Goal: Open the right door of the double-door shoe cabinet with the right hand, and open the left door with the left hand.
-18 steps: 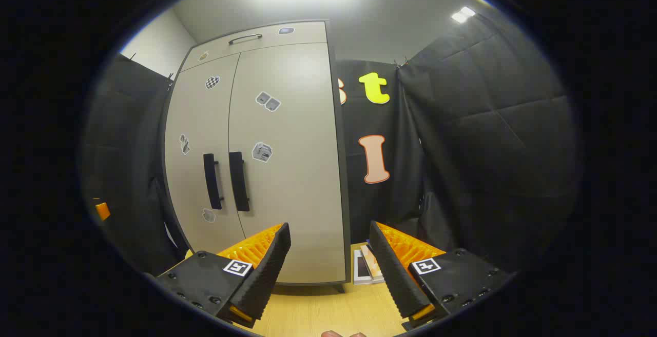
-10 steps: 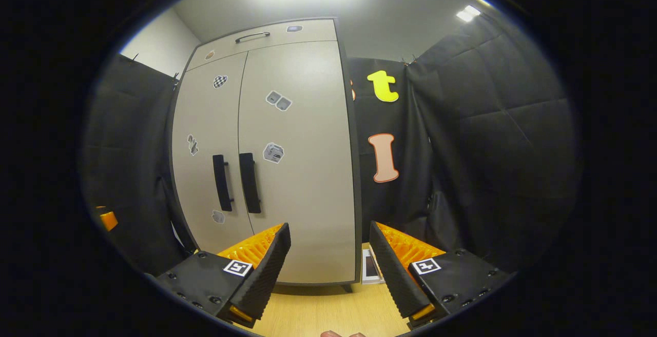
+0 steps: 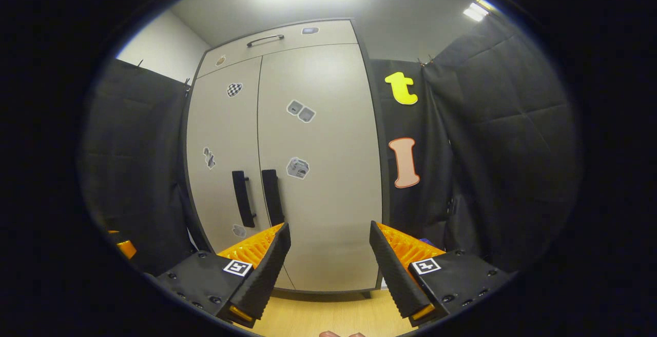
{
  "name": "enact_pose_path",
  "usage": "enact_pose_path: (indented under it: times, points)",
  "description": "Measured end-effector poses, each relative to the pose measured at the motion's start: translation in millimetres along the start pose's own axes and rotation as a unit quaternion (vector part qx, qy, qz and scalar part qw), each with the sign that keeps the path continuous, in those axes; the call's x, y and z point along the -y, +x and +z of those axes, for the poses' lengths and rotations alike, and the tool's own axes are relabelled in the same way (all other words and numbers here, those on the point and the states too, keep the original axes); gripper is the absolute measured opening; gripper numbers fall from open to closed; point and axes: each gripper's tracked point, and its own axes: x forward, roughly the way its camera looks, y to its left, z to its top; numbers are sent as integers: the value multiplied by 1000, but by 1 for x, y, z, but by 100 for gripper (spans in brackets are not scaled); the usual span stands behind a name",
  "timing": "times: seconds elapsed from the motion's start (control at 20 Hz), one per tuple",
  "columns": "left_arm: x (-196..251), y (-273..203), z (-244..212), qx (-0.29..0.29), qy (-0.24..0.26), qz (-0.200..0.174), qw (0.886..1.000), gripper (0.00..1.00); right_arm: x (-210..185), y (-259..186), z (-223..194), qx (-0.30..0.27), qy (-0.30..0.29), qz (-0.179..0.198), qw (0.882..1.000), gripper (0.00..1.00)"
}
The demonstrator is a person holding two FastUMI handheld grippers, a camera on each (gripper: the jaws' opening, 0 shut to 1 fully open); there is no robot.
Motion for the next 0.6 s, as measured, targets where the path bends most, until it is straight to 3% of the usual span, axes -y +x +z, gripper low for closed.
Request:
enact_pose_path:
  times: [0.2, 0.25, 0.3, 0.4, 0.45, 0.5, 0.6]
  points:
    - [4, -4, -7, -8, -14, 3, 1000, 96, -21, 22, 8, 5, -1, 27, 1000, 97]
    - [5, -4, -10, -11, -17, 5, 1000, 96, -26, 27, 9, 7, -7, 30, 1000, 92]
    - [5, -5, -12, -14, -17, 8, 1000, 95, -31, 33, 10, 9, -11, 34, 999, 97]
    - [5, -5, -16, -18, -15, 13, 1000, 95, -46, 45, 15, 11, -16, 46, 999, 97]
    - [6, -6, -19, -21, -15, 15, 1000, 95, -54, 52, 18, 13, -18, 54, 998, 92]
    - [6, -7, -20, -24, -16, 17, 999, 96, -60, 59, 23, 18, -22, 58, 998, 97]
    - [5, -8, -20, -26, -18, 23, 999, 96, -67, 74, 36, 32, -38, 57, 997, 96]
